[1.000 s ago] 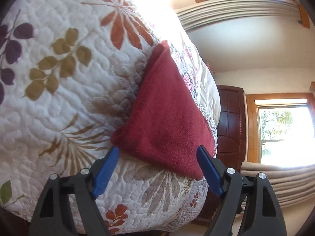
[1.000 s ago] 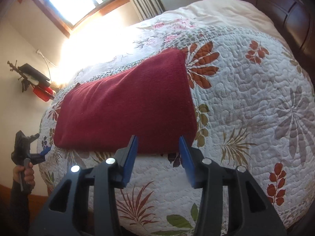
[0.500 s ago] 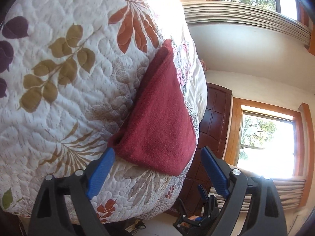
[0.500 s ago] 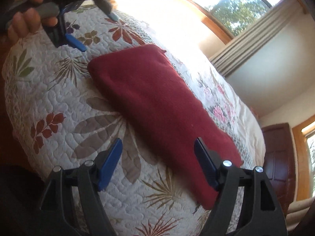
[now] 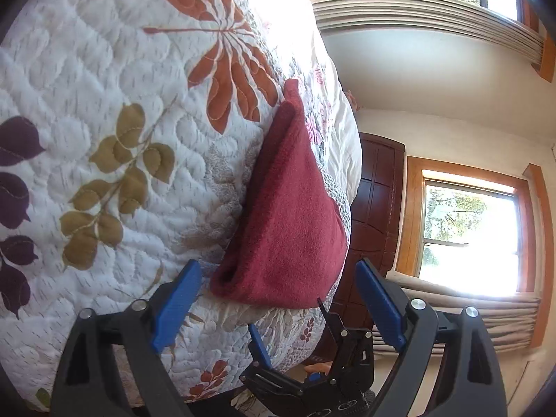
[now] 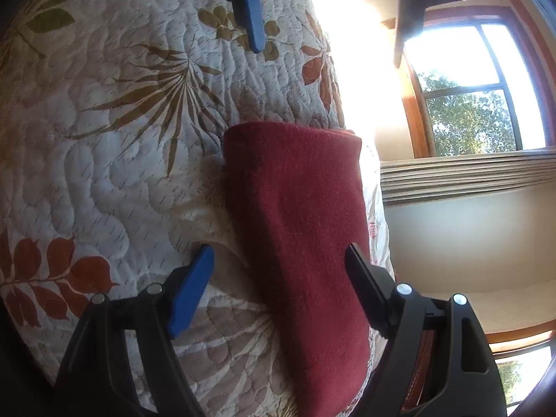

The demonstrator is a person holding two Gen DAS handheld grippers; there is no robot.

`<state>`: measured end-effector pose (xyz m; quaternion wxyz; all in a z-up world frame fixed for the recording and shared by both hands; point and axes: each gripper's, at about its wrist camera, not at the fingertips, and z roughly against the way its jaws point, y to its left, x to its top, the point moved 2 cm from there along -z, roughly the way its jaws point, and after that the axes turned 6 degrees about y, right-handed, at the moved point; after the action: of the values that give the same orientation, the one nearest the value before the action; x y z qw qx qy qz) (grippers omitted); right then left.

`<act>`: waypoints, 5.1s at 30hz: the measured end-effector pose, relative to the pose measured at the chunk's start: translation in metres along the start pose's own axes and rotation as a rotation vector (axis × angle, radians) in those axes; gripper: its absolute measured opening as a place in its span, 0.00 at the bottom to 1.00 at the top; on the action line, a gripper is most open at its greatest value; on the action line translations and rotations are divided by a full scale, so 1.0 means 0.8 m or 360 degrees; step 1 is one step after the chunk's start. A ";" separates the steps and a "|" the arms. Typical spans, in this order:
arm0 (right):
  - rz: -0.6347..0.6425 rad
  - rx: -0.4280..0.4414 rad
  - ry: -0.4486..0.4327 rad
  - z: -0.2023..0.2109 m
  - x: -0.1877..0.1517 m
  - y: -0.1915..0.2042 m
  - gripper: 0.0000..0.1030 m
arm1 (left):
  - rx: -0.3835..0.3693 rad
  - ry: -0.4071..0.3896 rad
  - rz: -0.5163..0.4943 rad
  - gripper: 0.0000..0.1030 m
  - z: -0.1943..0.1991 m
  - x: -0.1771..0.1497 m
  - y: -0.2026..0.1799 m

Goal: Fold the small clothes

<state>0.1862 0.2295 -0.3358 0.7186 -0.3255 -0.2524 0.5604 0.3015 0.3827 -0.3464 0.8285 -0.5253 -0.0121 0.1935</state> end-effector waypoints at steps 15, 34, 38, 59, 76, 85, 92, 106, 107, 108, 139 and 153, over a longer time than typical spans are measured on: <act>-0.0081 0.0025 0.0121 -0.075 0.066 -0.035 0.25 | -0.0168 0.0043 0.0014 0.87 0.016 0.040 -0.006; -0.0567 0.0177 -0.0016 -0.048 0.063 -0.177 0.16 | 0.0005 0.0490 -0.0003 0.93 -0.128 0.175 -0.081; -0.0598 0.0192 -0.0021 -0.044 0.051 -0.183 0.16 | 0.0097 0.0565 -0.0012 0.91 -0.154 0.195 -0.088; -0.1159 0.0235 -0.0092 -0.013 -0.006 -0.260 0.16 | 0.0376 0.0534 -0.0378 0.15 -0.166 0.179 -0.252; -0.1835 0.0371 -0.0183 0.004 -0.148 -0.329 0.16 | 0.0772 0.0584 -0.0650 0.15 -0.262 0.123 -0.416; -0.2058 0.0405 -0.0185 -0.006 -0.228 -0.339 0.16 | 0.0988 0.0621 -0.0729 0.15 -0.339 0.091 -0.456; -0.2253 0.0471 -0.0171 -0.029 -0.288 -0.335 0.16 | 0.1114 0.0677 -0.0761 0.15 -0.410 0.073 -0.463; -0.2671 0.0727 -0.0127 -0.082 -0.409 -0.294 0.16 | 0.1452 0.0797 -0.0781 0.15 -0.564 0.024 -0.436; -0.2679 0.0735 -0.0129 -0.084 -0.414 -0.290 0.16 | 0.1476 0.0799 -0.0786 0.15 -0.570 0.020 -0.435; -0.2692 0.0751 -0.0139 -0.086 -0.418 -0.287 0.16 | 0.1501 0.0801 -0.0788 0.15 -0.575 0.018 -0.434; -0.3241 0.2030 -0.0545 -0.165 -0.585 -0.186 0.40 | 0.1045 0.0386 -0.1366 0.69 -0.429 -0.094 -0.473; -0.2167 0.1840 -0.0336 -0.149 -0.541 -0.244 0.48 | 0.1248 0.0382 -0.1865 0.69 -0.360 -0.237 -0.354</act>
<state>0.2919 -0.2436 -0.2669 0.9198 0.3600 -0.1340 0.0796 0.2779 -0.0352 -0.1930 0.9197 -0.1136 -0.1307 -0.3525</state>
